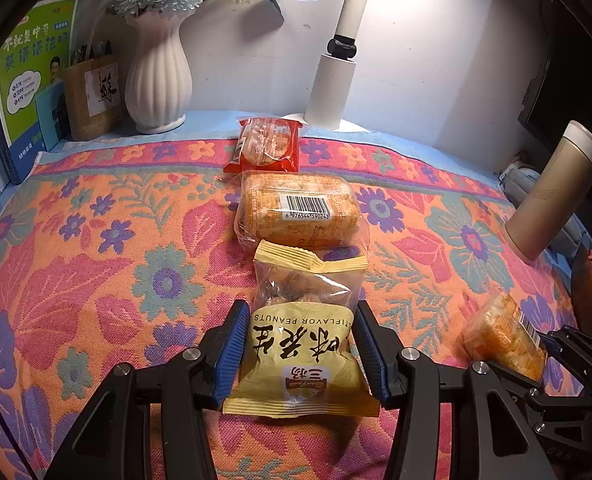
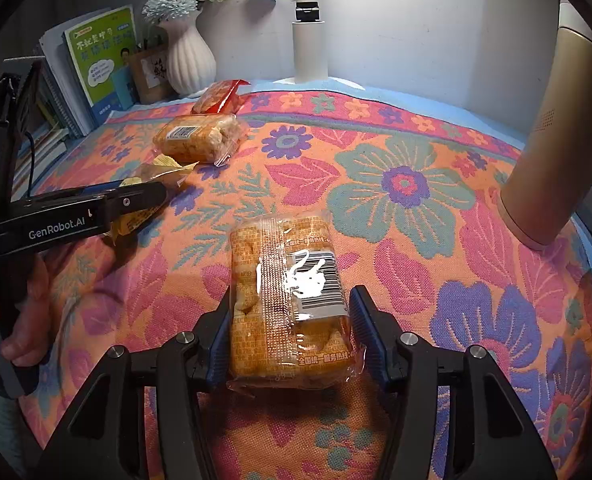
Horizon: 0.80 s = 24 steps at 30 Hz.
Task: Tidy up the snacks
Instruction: 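Grasp the yellow peanut bag with the left tool while the right tool grasps the biscuit pack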
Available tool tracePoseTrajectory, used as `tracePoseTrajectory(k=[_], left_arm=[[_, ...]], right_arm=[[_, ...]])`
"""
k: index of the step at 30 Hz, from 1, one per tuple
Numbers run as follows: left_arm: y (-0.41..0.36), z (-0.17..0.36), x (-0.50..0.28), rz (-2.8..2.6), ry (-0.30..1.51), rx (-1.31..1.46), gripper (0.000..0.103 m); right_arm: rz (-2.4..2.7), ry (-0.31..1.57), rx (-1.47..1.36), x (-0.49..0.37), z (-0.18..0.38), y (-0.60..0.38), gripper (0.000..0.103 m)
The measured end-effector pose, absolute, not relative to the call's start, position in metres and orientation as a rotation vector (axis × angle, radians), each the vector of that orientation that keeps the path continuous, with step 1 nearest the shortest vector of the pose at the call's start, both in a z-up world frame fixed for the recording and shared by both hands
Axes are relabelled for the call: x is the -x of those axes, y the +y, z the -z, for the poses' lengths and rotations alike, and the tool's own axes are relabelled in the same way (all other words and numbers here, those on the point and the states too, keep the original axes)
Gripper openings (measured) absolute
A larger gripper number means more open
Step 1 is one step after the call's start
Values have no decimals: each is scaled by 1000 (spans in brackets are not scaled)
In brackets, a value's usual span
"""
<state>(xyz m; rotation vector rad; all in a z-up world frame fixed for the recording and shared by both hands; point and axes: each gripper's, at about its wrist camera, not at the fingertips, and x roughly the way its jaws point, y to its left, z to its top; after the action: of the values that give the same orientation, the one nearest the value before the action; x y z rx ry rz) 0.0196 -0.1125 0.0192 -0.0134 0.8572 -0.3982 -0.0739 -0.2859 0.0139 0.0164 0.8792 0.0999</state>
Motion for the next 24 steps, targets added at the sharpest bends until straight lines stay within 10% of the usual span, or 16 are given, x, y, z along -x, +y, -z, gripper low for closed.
tracePoseTrajectory(k=[24], left_arm=[[-112, -17, -21, 411, 870, 24, 55]], right_arm=[[-103, 881, -20, 73, -14, -286, 58]])
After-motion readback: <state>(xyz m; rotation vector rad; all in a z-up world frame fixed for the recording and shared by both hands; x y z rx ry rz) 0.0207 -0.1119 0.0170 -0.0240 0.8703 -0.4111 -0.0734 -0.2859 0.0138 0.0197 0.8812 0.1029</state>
